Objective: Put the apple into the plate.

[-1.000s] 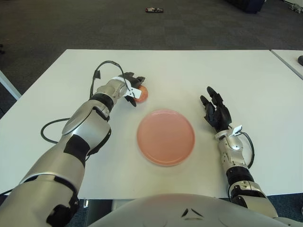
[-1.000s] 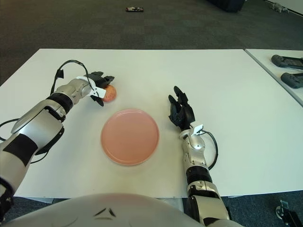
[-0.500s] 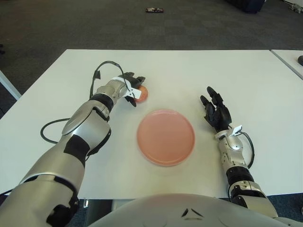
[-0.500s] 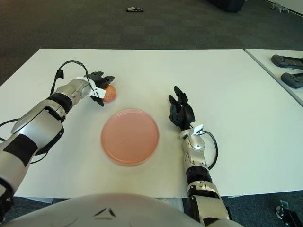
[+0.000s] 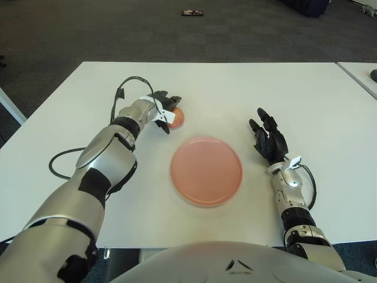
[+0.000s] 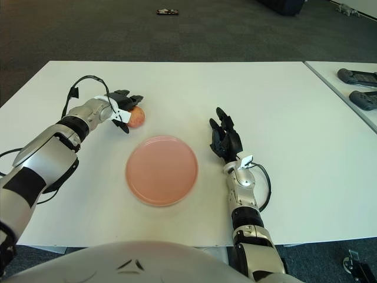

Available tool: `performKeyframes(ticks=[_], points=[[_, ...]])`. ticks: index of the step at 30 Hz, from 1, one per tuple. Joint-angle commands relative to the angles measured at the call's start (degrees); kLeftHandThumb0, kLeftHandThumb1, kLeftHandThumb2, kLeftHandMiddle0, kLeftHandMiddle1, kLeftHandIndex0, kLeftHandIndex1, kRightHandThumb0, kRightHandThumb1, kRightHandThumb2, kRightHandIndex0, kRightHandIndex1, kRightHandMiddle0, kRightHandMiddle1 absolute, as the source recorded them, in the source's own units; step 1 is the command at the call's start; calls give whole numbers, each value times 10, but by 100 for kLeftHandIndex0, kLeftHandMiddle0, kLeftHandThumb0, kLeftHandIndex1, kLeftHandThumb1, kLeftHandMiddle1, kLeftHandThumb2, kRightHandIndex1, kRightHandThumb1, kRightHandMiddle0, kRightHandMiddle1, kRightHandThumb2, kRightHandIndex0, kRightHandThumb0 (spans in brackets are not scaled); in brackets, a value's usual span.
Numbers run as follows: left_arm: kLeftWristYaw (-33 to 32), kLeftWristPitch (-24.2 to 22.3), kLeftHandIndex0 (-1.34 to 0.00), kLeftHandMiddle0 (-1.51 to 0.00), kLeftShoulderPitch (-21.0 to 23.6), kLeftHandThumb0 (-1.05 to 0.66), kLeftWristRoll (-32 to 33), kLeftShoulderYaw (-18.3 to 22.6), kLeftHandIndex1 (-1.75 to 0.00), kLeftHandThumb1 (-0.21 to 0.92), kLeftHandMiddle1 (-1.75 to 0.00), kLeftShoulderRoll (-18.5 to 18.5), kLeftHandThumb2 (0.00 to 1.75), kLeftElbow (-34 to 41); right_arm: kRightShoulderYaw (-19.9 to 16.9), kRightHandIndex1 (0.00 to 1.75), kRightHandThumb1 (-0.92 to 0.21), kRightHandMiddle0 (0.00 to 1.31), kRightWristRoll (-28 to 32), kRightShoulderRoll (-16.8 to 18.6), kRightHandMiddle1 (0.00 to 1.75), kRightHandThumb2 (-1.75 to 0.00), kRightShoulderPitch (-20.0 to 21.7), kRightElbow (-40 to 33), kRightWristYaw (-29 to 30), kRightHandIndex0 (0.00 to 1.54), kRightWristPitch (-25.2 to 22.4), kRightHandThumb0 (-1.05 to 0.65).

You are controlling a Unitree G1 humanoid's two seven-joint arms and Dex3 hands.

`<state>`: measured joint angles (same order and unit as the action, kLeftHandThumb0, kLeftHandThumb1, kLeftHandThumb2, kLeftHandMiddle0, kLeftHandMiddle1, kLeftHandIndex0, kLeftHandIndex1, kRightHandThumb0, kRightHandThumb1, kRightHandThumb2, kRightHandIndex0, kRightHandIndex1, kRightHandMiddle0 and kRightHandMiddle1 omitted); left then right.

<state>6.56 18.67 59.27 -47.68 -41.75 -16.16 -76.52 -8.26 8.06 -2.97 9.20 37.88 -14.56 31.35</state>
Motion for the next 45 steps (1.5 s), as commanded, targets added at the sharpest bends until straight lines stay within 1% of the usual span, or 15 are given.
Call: performKeyframes(ticks=[1, 9, 14, 19, 28, 30, 31, 33, 34, 35, 37, 39, 42, 43, 45], points=[[19, 6, 0, 0, -19, -95, -4, -5, 0, 84, 0, 0, 2, -8, 0, 0, -92, 0, 6, 19, 27, -70, -34, 36, 4, 13, -9, -65], [12, 3, -4, -4, -23, -94, -4, -4, -3, 88, -2, 3, 5, -9, -1, 0, -92, 0, 8, 18, 27, -70, -33, 38, 1, 13, -12, -65], [2, 4, 0, -21, -26, -93, -3, -2, -31, 89, -5, 3, 5, -9, -3, 0, -92, 0, 11, 19, 29, -69, -32, 41, 0, 13, -11, -64], [-6, 0, 0, -40, -32, -90, 0, 3, -68, 88, -12, 8, 4, -10, -7, 1, -92, 0, 12, 21, 32, -67, -31, 45, 3, 14, -9, -63], [-19, -5, 0, -55, -37, -79, 5, 9, -102, 83, -24, 11, 2, -10, -7, 1, -92, 0, 7, 21, 34, -66, -30, 49, 11, 15, -5, -62], [-30, -2, -2, -54, -40, -76, 5, 10, -112, 82, -35, 11, 2, -9, -7, 1, -92, 0, 6, 21, 35, -66, -30, 49, 13, 15, -4, -62], [-37, 0, -7, -55, -41, -74, 5, 10, -121, 81, -41, 11, 2, -9, -7, 1, -92, 0, 5, 21, 35, -66, -30, 49, 14, 16, -4, -62], [-63, 4, -22, -53, -46, -65, 7, 13, -147, 78, -66, 12, 3, -8, -6, 1, -92, 0, 4, 20, 37, -67, -30, 49, 16, 16, -4, -62], [-81, 5, -24, -53, -50, -63, 10, 16, -152, 75, -71, 14, 8, -7, -6, 1, -92, 0, 4, 20, 38, -67, -30, 49, 16, 16, -4, -62], [-93, 6, -32, -53, -52, -59, 11, 18, -151, 70, -77, 15, 23, -7, -6, 1, -92, 0, 4, 20, 38, -67, -30, 49, 16, 16, -5, -62], [-122, 6, -52, -53, -58, -50, 16, 23, -151, 54, -96, 18, 69, -6, -6, 2, -92, 0, 4, 21, 40, -68, -30, 48, 17, 17, -6, -62], [-151, 6, -60, -54, -62, -47, 17, 25, -154, 46, -107, 21, 91, -5, -6, 2, -92, 0, 3, 21, 41, -68, -31, 48, 19, 17, -7, -62], [-192, 5, -61, -56, -67, -46, 12, 22, -158, 43, -116, 24, 102, -3, -5, 1, -92, 0, 4, 21, 42, -68, -31, 47, 19, 17, -9, -61], [-201, 4, -58, -60, -68, -24, 10, 20, -164, 42, -122, 25, 103, -2, -6, 2, -92, 0, 5, 21, 42, -68, -31, 47, 19, 17, -10, -61], [-219, 3, -56, -62, -69, -15, 5, 16, -167, 40, -127, 25, 107, -3, -7, 2, -92, 0, 8, 22, 42, -68, -31, 48, 18, 18, -11, -61]])
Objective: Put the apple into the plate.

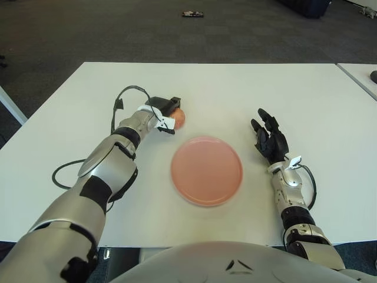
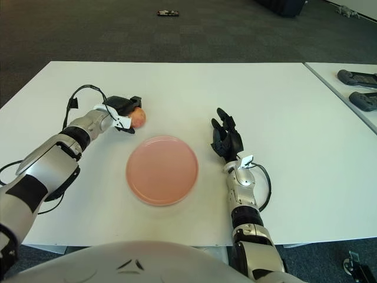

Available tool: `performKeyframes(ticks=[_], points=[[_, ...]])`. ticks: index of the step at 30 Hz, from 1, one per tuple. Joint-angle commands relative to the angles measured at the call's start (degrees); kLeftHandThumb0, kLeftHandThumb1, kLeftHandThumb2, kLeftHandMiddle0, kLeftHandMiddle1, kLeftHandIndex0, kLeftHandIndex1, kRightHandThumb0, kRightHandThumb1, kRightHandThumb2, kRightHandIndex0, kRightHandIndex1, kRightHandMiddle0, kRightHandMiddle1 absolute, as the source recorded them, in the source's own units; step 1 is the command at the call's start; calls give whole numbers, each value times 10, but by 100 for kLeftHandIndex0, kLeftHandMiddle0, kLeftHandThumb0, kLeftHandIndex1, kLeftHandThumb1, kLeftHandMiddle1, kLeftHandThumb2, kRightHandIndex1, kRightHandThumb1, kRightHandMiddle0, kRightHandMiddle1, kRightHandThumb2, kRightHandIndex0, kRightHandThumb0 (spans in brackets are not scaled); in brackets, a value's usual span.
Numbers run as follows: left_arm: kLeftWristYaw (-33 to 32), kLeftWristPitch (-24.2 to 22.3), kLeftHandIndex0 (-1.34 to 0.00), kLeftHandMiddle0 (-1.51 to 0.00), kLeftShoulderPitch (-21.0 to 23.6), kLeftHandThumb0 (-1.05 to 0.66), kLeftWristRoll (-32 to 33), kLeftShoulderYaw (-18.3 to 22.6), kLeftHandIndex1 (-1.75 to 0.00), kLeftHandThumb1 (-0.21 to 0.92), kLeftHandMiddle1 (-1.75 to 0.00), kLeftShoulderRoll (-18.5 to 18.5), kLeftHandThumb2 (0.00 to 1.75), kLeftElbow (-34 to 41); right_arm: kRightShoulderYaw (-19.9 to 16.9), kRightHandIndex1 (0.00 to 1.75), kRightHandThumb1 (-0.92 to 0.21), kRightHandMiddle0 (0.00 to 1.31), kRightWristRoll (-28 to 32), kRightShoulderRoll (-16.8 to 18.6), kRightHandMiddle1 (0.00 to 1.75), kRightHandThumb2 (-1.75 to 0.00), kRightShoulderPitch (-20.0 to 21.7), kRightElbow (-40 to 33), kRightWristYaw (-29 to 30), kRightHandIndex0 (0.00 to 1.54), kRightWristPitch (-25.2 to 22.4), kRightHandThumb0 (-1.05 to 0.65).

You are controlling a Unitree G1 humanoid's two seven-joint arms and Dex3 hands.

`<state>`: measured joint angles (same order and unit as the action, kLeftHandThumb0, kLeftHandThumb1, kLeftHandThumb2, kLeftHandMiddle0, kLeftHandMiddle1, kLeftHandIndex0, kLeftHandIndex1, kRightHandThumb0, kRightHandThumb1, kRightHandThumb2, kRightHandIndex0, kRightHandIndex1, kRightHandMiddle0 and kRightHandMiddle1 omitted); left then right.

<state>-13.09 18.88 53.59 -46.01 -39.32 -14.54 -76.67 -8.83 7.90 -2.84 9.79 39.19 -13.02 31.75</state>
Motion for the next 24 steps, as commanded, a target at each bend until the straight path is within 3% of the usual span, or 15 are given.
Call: performKeyframes(ticks=[1, 5, 8, 11, 15, 24], points=[[-29, 1, -54, -66, -13, -10, -14, -10, -168, 35, -136, 9, 115, -1, -1, 2, -92, 0, 10, 21, 42, -67, -38, 34, 2, 18, -15, -61], [-57, 7, -54, -71, -17, -3, -21, -16, -162, 23, -164, 9, 135, -2, -2, 2, -92, 0, 12, 22, 43, -67, -39, 33, 1, 19, -12, -61], [-69, 12, -58, -74, -17, -2, -25, -19, -155, 18, -171, 9, 140, -3, -3, 2, -92, 0, 13, 23, 43, -66, -39, 34, 0, 19, -11, -61], [-78, 16, -62, -75, -18, -1, -27, -21, -150, 16, -174, 8, 142, -3, -3, 2, -92, 0, 13, 23, 43, -67, -39, 34, 0, 20, -10, -61], [-84, 20, -59, -62, -19, -1, -27, -22, -169, 19, -174, 8, 145, -4, -3, 2, -92, 0, 14, 23, 44, -67, -40, 34, -3, 20, -9, -61], [-87, 22, -57, -58, -20, -1, -26, -23, -173, 21, -175, 8, 144, -5, -7, 2, -92, 0, 19, 26, 45, -66, -41, 32, -9, 21, -11, -61]])
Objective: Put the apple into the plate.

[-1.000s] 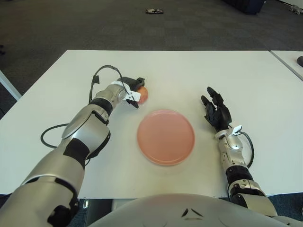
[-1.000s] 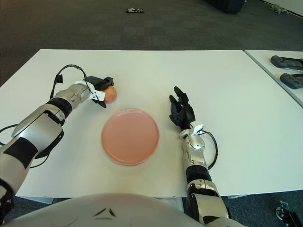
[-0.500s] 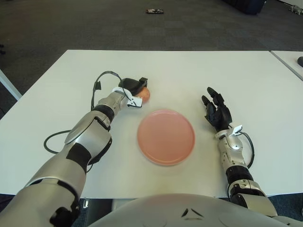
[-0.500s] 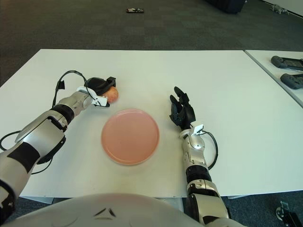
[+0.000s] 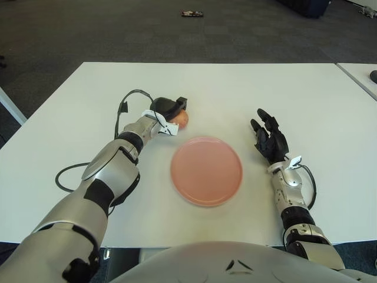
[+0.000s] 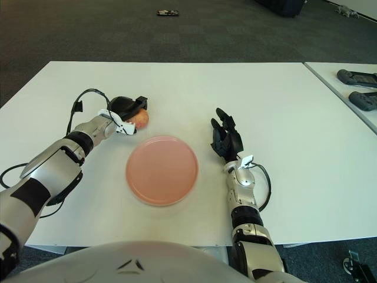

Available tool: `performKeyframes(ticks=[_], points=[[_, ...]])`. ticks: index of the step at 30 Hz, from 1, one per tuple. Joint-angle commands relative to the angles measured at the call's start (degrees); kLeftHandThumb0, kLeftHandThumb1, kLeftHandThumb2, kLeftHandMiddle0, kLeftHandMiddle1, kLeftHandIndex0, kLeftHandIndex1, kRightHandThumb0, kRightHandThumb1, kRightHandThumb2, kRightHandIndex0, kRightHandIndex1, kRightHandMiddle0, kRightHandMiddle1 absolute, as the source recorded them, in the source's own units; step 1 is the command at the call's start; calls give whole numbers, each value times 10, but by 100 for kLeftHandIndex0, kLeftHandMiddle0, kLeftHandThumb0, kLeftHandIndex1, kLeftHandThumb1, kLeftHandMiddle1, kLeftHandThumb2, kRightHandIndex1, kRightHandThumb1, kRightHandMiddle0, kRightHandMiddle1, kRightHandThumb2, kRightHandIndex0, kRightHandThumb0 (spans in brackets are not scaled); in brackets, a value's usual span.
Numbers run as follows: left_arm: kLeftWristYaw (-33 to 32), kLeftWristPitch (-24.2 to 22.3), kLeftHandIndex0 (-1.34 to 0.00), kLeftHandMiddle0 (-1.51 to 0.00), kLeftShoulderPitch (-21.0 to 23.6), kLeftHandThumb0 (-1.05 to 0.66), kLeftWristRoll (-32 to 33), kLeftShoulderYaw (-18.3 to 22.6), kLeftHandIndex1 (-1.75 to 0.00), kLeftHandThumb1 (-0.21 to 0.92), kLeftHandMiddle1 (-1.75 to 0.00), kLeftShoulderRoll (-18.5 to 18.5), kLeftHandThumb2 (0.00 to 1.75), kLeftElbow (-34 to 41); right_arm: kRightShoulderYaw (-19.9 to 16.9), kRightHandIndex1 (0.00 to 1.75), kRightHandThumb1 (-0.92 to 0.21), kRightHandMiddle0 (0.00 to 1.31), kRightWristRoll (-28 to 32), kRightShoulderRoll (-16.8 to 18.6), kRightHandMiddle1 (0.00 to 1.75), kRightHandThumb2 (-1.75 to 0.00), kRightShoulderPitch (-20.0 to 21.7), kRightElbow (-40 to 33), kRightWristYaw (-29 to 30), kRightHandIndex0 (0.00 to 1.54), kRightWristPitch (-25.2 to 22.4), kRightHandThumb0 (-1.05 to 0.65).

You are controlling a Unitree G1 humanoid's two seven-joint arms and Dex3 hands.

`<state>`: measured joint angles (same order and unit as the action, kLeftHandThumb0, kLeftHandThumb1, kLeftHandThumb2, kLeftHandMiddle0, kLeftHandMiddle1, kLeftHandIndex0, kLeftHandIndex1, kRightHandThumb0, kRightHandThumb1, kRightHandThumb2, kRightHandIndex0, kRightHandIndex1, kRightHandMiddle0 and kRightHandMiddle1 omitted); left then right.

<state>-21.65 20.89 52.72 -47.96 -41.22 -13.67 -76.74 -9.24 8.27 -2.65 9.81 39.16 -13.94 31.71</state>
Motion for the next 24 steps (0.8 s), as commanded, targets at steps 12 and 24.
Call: performKeyframes(ticks=[12, 24], points=[[-17, -5, -59, -59, -14, -1, -9, -6, -174, 19, -175, 0, 146, -6, -3, 2, -92, 0, 11, 23, 45, -64, -37, 38, -1, 22, -7, -60], [-32, 11, -69, -87, -12, 0, 13, 17, -168, -4, -175, -3, 170, -4, -7, 2, -92, 0, 17, 25, 43, -63, -36, 39, -12, 23, -10, -59]])
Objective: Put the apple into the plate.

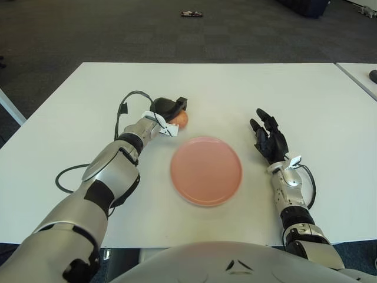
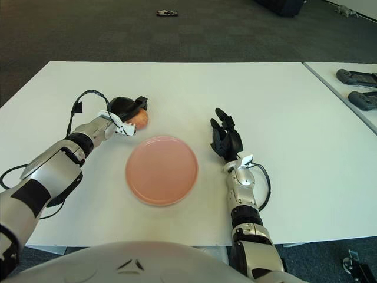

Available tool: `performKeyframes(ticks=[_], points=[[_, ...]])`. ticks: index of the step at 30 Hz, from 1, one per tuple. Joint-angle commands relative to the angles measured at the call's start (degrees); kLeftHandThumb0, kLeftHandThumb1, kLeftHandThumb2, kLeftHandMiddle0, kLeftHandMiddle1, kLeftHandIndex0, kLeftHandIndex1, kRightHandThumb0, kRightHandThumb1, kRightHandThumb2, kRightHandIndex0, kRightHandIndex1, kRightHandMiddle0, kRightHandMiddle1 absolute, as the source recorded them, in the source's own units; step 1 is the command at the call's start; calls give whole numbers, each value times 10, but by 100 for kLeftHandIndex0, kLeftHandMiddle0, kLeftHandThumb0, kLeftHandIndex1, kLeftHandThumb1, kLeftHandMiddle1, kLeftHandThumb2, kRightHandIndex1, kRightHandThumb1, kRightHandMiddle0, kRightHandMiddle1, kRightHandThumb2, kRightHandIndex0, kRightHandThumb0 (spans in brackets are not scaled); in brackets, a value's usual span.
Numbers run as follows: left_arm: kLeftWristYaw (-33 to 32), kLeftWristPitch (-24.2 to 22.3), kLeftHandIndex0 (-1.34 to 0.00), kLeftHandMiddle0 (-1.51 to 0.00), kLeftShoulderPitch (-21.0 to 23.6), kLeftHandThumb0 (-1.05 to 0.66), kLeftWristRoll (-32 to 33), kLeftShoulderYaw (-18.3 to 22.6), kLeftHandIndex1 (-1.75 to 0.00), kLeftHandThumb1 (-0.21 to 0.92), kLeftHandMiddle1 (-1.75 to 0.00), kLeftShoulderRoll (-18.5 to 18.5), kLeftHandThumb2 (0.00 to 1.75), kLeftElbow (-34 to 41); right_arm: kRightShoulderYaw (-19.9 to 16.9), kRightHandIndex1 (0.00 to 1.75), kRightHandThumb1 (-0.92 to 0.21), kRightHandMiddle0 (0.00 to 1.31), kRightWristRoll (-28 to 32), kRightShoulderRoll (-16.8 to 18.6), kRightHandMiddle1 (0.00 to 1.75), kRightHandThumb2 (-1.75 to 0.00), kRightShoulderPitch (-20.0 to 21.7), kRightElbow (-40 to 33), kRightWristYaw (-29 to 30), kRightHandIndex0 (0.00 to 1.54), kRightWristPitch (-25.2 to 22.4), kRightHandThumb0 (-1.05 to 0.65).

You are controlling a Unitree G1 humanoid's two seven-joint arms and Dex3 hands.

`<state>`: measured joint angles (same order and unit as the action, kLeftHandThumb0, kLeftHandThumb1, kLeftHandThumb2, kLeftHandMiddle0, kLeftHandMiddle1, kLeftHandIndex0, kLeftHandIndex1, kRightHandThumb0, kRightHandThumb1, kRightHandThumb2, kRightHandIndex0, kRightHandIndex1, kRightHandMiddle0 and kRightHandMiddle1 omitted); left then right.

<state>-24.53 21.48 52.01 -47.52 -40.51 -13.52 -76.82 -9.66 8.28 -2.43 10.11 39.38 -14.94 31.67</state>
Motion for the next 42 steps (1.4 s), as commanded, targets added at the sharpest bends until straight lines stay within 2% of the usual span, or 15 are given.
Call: performKeyframes(ticks=[1, 7, 16, 33, 42], points=[[-4, 7, -66, -86, -4, 0, 10, 13, -171, -2, -175, -5, 169, -3, -3, 2, -92, 0, 17, 23, 44, -62, -38, 37, -2, 23, -10, -59], [-9, 19, -58, -80, -1, 0, 21, 31, -174, 6, -174, -9, 162, 2, -5, 2, -92, 0, 19, 24, 44, -61, -37, 39, -6, 24, -10, -60], [11, 63, -55, -79, 20, 0, 48, 65, -175, 9, -171, -22, 157, 19, -6, 2, -92, 0, 17, 23, 44, -60, -35, 40, -6, 24, -12, -59], [6, 155, -55, -79, 12, 0, 97, 123, -175, 9, -169, -29, 156, 48, -1, 1, -92, 0, 6, 16, 45, -64, -32, 39, 3, 24, -15, -59], [7, 182, -55, -80, 11, 0, 109, 142, -175, 9, -168, -32, 156, 66, 2, 1, -92, 0, 5, 16, 45, -66, -33, 33, 2, 24, -19, -59]])
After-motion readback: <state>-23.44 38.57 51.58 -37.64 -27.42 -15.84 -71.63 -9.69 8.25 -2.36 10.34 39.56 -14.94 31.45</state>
